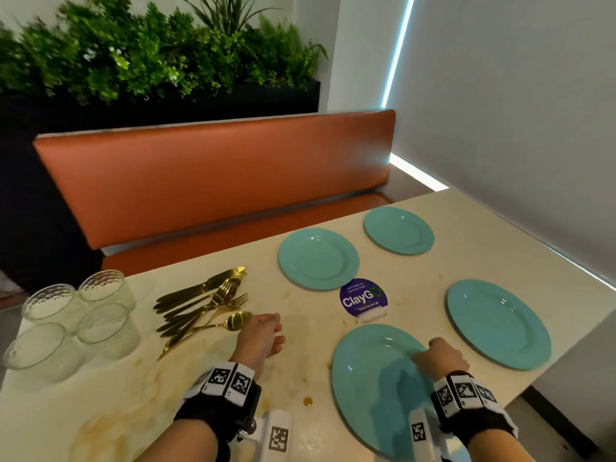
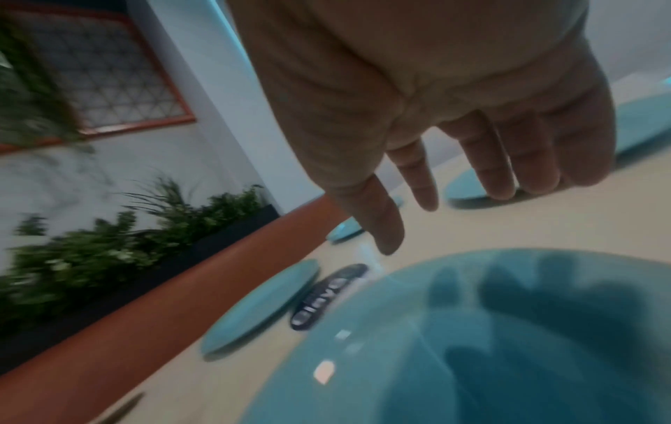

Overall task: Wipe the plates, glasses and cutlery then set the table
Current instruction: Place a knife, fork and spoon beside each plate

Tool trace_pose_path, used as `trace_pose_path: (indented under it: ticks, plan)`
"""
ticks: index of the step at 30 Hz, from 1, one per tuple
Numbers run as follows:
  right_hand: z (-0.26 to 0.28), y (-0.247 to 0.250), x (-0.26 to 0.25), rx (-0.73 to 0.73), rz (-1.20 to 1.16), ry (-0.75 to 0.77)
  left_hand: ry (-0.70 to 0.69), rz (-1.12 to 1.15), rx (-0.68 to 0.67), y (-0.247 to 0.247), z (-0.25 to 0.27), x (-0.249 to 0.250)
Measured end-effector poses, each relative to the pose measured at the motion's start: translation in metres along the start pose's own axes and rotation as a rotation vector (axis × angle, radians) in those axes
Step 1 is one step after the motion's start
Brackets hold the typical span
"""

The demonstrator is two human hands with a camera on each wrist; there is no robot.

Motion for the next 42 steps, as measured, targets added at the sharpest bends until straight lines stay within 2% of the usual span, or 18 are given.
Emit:
trace_pose_path:
  ticks: [4, 7, 9, 12, 15, 19, 23, 30, 42]
  plan:
    - [0.009, 0.008, -0.101, -0.115, 0.001, 0.374, -0.068, -0.280, 0.099, 0.023, -0.023, 0.006]
    - [0.028, -0.014, -0.167, -0.271, -0.068, 0.553, -0.108, -0.725, 0.229, 0.057, -0.038, 0.013]
    - [0.043, -0.037, -0.192, -0.406, -0.133, 0.589, -0.138, -0.964, 0.288, 0.080, -0.047, 0.017]
    - [0.070, -0.075, -0.214, -0.551, -0.096, 0.604, -0.134, -1.175, 0.312, 0.113, -0.063, 0.014]
    - [0.091, -0.103, -0.223, -0.601, -0.033, 0.633, -0.140, -1.392, 0.228, 0.135, -0.083, 0.007]
    - [0.106, -0.124, -0.217, -0.618, 0.032, 0.613, -0.302, -1.603, 0.117, 0.143, -0.103, 0.003]
    - [0.113, -0.134, -0.211, -0.591, 0.046, 0.559, -0.447, -1.715, 0.028, 0.147, -0.117, 0.003]
    - [0.130, -0.155, -0.211, -0.620, 0.019, 0.470, -0.602, -1.615, -0.018, 0.152, -0.144, 0.019]
    - [0.150, -0.180, -0.240, -0.635, 0.002, 0.481, -0.564, -1.577, 0.021, 0.153, -0.157, 0.022]
Point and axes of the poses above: each hand's wrist, its own z-axis away from the middle knuckle, its own y-axis out of the back of the hand, x = y × z, the point moved 6 cm from there along -z, towards the middle knuckle, and after that the axes turned 2 degrees about -z, right-handed, at the moved point
